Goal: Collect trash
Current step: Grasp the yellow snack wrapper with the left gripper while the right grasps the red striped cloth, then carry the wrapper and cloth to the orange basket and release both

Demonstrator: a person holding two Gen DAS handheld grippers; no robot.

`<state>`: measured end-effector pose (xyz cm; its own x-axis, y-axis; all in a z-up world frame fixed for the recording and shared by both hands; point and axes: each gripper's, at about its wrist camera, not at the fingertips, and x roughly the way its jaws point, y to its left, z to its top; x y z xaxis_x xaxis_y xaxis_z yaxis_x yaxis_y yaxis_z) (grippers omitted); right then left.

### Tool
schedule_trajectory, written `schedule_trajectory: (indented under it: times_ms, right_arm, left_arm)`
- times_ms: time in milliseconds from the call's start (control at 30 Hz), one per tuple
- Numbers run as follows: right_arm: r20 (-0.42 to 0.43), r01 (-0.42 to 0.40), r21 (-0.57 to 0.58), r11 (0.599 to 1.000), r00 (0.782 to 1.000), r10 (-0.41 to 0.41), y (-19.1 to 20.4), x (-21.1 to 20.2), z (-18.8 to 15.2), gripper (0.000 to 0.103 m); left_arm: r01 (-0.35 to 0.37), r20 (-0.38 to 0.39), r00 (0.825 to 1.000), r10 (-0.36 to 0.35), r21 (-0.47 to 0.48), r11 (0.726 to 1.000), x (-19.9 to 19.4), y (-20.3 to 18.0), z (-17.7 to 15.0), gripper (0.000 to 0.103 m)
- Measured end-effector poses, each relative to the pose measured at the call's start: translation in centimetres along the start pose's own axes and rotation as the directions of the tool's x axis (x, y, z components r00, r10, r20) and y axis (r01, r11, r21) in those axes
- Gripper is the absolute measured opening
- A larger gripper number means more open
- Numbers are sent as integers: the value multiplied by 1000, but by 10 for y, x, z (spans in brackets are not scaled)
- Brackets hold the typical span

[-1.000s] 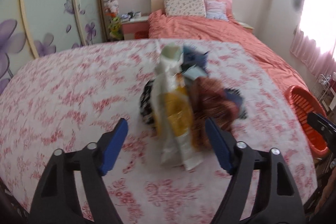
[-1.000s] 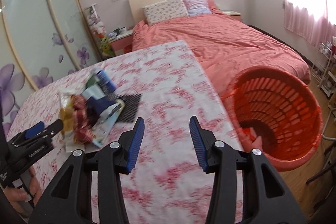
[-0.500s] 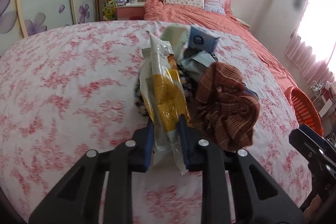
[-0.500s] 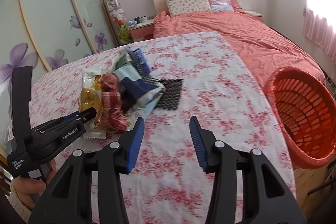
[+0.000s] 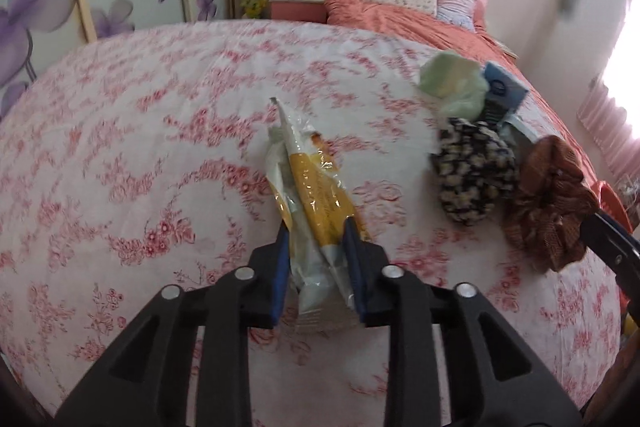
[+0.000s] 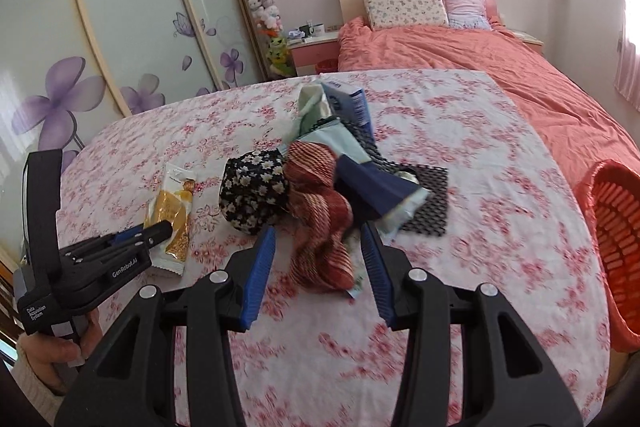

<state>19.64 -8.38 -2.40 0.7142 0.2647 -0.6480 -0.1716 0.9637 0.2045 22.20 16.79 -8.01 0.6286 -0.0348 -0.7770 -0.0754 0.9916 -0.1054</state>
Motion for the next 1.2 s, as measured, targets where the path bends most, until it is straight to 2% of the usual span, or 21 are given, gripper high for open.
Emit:
schedule_trajectory:
  times_ms: [167, 400, 500, 567, 733, 1067, 1200]
  right_arm:
    - [-22, 18, -15, 1000, 1000, -18, 4, 12, -1, 38]
    - [-52, -4, -5, 1000, 999, 4, 4, 22, -5, 31]
    - [-54, -13, 0, 1000, 998, 13, 4, 24, -5, 25]
    - [-49, -27, 1, 1000, 998, 27, 5, 22, -4, 20]
    - [-22, -61, 6, 998, 998, 61, 4, 11, 2, 18]
    - [92, -127, 30, 991, 988, 124, -2, -36, 20, 18]
    - [144, -124, 35, 992, 983, 118, -11, -55, 24, 18]
  left_arm:
    - [-1, -10, 1000, 1, -4, 1000, 6, 3, 3, 44]
    - [6, -16, 1000, -7, -14, 1000, 12, 3, 7, 44]
    - [12, -16, 1000, -12, -15, 1000, 14, 2, 9, 39]
    - [27, -17, 999, -28, -16, 1000, 14, 1, 10, 28]
    - [39, 3, 999, -39, -2, 999, 10, -3, 11, 20]
    - [32, 84, 996, -35, 35, 999, -30, -12, 18, 19]
    - [43, 125, 991, -50, 55, 998, -53, -22, 23, 19]
